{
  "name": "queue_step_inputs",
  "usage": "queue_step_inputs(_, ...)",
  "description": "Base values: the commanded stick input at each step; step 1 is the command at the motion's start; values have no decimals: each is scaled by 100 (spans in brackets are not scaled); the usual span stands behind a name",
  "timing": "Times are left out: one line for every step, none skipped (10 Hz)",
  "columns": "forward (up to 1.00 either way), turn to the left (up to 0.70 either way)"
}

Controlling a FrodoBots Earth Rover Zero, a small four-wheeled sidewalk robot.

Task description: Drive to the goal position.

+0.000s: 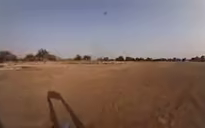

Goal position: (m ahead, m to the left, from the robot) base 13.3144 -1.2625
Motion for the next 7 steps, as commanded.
queue_step_inputs(70, 0)
queue_step_inputs(70, 0)
queue_step_inputs(70, 0)
queue_step_inputs(70, 0)
queue_step_inputs(70, 0)
queue_step_inputs(70, 0)
queue_step_inputs(70, 0)
